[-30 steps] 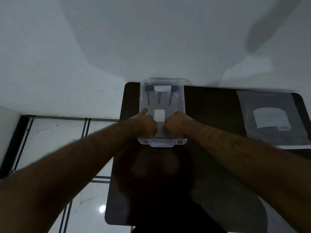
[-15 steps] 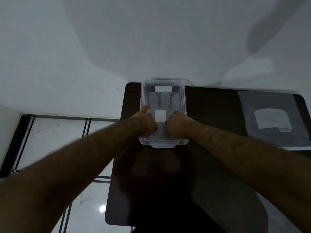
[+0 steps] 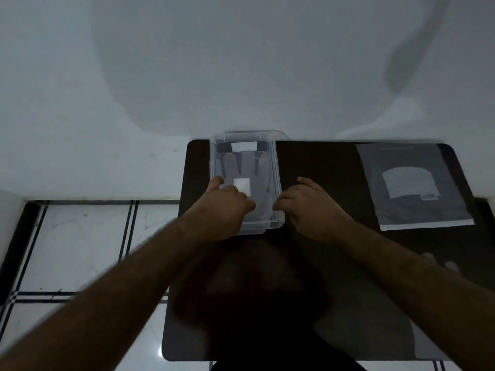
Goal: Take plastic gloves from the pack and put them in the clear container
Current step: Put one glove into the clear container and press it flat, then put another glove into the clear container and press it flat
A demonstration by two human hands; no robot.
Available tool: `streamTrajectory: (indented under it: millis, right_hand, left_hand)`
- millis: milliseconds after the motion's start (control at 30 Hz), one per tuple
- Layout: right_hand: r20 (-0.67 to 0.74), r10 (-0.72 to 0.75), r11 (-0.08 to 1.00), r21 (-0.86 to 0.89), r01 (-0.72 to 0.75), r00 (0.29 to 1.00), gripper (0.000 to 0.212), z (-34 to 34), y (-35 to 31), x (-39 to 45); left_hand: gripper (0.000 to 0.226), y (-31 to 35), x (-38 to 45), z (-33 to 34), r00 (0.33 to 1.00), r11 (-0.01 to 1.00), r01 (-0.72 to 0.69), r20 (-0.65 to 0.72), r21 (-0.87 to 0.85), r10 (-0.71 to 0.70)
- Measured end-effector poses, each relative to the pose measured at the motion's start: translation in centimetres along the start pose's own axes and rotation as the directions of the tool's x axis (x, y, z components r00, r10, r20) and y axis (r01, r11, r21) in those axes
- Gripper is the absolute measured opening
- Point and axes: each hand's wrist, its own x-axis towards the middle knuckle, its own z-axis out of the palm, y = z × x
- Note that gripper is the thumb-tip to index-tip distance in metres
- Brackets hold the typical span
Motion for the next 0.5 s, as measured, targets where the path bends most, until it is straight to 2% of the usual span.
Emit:
streamTrajectory:
  millis: [133,233,367,500]
  right_hand:
    - [-0.123,-0.021,0.998,0.054,0.028,0.992,0.041,1.6,1.3,-9.7]
    - [-0.142,-0.046,0.996,0.064,0.055,0.989,0.037,4.0,2.4,-16.2]
    - [-0.050,0.028,0.993,0.112,-0.023,0.998,0.041,8.4,4.7,-24.8]
    - [0.066,0.146,0.972,0.177,-0.156,0.987,0.026,12.7,8.2,-33.7]
  left_hand:
    - [0.031,5.4,-2.1,-0.6,0.995,0.987,-0.037,-0.093,-0.154,0.023]
    - [0.029,10.6,-2.4,-0.1,0.991,0.965,-0.074,-0.125,-0.253,0.043]
    - [0.026,18.7,-1.7,2.0,0.987,0.941,-0.106,-0.149,-0.322,0.060]
    - [0.027,28.0,-0.4,4.7,0.988,0.932,-0.122,-0.127,-0.340,0.083]
